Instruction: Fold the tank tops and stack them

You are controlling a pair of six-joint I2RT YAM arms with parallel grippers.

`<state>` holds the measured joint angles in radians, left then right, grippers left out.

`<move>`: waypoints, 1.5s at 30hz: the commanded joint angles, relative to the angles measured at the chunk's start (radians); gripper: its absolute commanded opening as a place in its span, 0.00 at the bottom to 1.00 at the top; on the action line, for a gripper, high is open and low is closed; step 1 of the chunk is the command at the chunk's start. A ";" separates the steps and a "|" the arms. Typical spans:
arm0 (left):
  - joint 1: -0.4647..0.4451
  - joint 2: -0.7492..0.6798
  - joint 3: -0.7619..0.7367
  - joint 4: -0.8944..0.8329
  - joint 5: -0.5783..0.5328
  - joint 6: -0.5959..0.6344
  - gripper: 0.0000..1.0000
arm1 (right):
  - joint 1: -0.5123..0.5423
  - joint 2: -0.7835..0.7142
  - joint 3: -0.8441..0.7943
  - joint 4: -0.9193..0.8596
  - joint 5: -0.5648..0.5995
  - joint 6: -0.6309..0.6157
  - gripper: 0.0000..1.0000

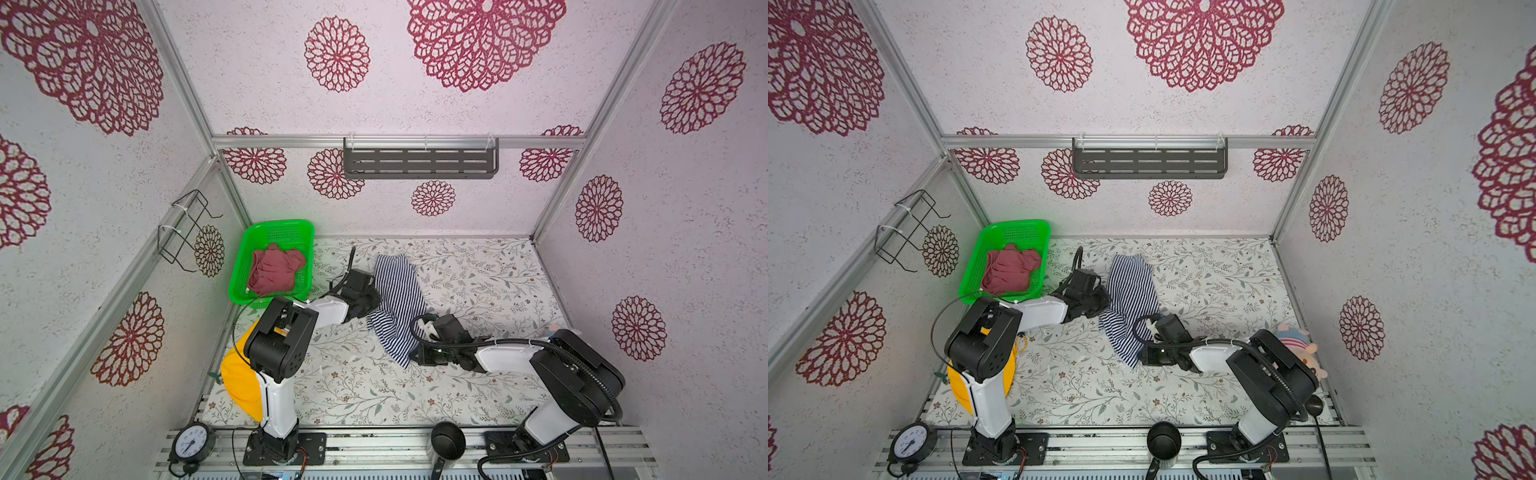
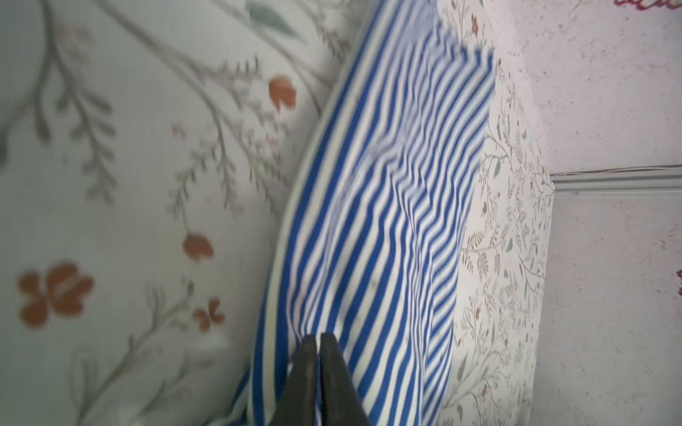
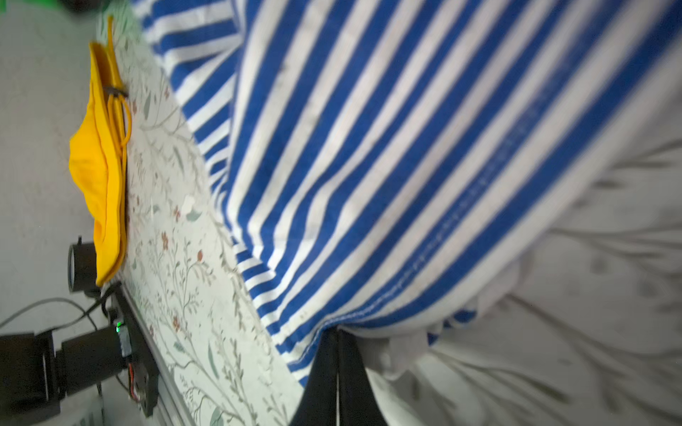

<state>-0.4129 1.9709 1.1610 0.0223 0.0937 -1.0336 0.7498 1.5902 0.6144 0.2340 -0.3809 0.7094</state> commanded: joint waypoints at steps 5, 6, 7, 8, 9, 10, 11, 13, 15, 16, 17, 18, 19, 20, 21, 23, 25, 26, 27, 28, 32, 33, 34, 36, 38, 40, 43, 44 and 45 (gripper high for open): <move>0.039 -0.100 0.189 -0.291 -0.104 0.311 0.69 | -0.066 -0.170 0.117 -0.305 0.202 -0.122 0.67; 0.033 -0.131 0.185 -0.338 -0.126 0.335 0.72 | -0.090 -0.190 0.132 -0.352 0.236 -0.146 0.70; 0.019 -0.174 0.160 -0.368 -0.150 0.345 0.73 | -0.109 -0.203 0.142 -0.377 0.257 -0.165 0.70; 0.001 -0.216 0.127 -0.391 -0.172 0.345 0.73 | -0.130 -0.214 0.151 -0.395 0.275 -0.184 0.70; -0.026 -0.269 0.077 -0.414 -0.199 0.330 0.73 | -0.158 -0.222 0.163 -0.412 0.293 -0.203 0.70; -0.061 -0.323 0.019 -0.432 -0.212 0.297 0.73 | -0.190 -0.224 0.174 -0.423 0.307 -0.220 0.70; -0.096 -0.365 -0.032 -0.448 -0.211 0.260 0.72 | -0.219 -0.222 0.188 -0.432 0.317 -0.234 0.70; -0.198 -0.448 -0.138 -0.493 -0.194 0.154 0.70 | -0.274 -0.208 0.224 -0.446 0.352 -0.268 0.70; -0.303 -0.512 -0.204 -0.587 -0.199 0.055 0.66 | -0.309 -0.181 0.269 -0.465 0.397 -0.306 0.70; -0.353 -0.539 -0.220 -0.665 -0.214 -0.001 0.62 | -0.323 -0.162 0.295 -0.477 0.417 -0.327 0.70; -0.393 -0.555 -0.230 -0.717 -0.219 -0.039 0.59 | -0.336 -0.145 0.315 -0.480 0.427 -0.342 0.70; -0.437 -0.571 -0.241 -0.754 -0.215 -0.080 0.57 | -0.347 -0.125 0.334 -0.482 0.431 -0.356 0.70; -0.475 -0.585 -0.254 -0.753 -0.200 -0.121 0.55 | -0.359 -0.105 0.355 -0.486 0.428 -0.370 0.70; -0.501 -0.590 -0.267 -0.728 -0.180 -0.156 0.54 | -0.368 -0.088 0.368 -0.487 0.423 -0.378 0.70; -0.529 -0.589 -0.284 -0.676 -0.155 -0.194 0.52 | -0.375 -0.072 0.380 -0.484 0.414 -0.385 0.70; -0.558 -0.556 -0.308 -0.603 -0.115 -0.234 0.52 | -0.385 -0.050 0.397 -0.476 0.401 -0.390 0.70; -0.572 -0.502 -0.310 -0.582 -0.118 -0.244 0.51 | -0.385 -0.045 0.398 -0.464 0.393 -0.384 0.70; -0.574 -0.478 -0.304 -0.564 -0.123 -0.242 0.52 | -0.385 -0.049 0.392 -0.456 0.386 -0.377 0.71; -0.573 -0.456 -0.297 -0.539 -0.128 -0.238 0.54 | -0.385 -0.054 0.385 -0.448 0.379 -0.368 0.70; -0.573 -0.440 -0.287 -0.525 -0.128 -0.232 0.55 | -0.386 -0.060 0.377 -0.443 0.372 -0.361 0.70; -0.570 -0.320 -0.160 -0.619 -0.147 -0.130 0.56 | -0.388 -0.093 0.345 -0.440 0.365 -0.350 0.70; -0.570 -0.294 -0.140 -0.633 -0.149 -0.109 0.56 | -0.387 -0.101 0.341 -0.444 0.371 -0.352 0.70; -0.570 -0.270 -0.123 -0.636 -0.146 -0.099 0.56 | -0.387 -0.109 0.335 -0.449 0.377 -0.353 0.70; -0.570 -0.235 -0.106 -0.620 -0.135 -0.082 0.54 | -0.388 -0.124 0.328 -0.459 0.385 -0.358 0.70; -0.570 -0.207 -0.091 -0.614 -0.127 -0.067 0.44 | -0.389 -0.138 0.320 -0.467 0.397 -0.364 0.70; -0.570 -0.182 -0.082 -0.620 -0.118 -0.054 0.31 | -0.392 -0.148 0.315 -0.474 0.403 -0.367 0.70; -0.568 -0.161 -0.078 -0.629 -0.097 -0.031 0.11 | -0.396 -0.156 0.317 -0.478 0.405 -0.370 0.70; -0.567 -0.163 -0.079 -0.638 -0.102 -0.026 0.04 | -0.397 -0.157 0.318 -0.479 0.405 -0.370 0.70; -0.564 -0.172 -0.083 -0.648 -0.111 -0.023 0.00 | -0.396 -0.157 0.318 -0.480 0.406 -0.372 0.70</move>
<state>-0.9833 1.8008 1.0695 -0.5961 -0.0116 -1.0748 0.3595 1.4689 0.9268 -0.2337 0.0048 0.3580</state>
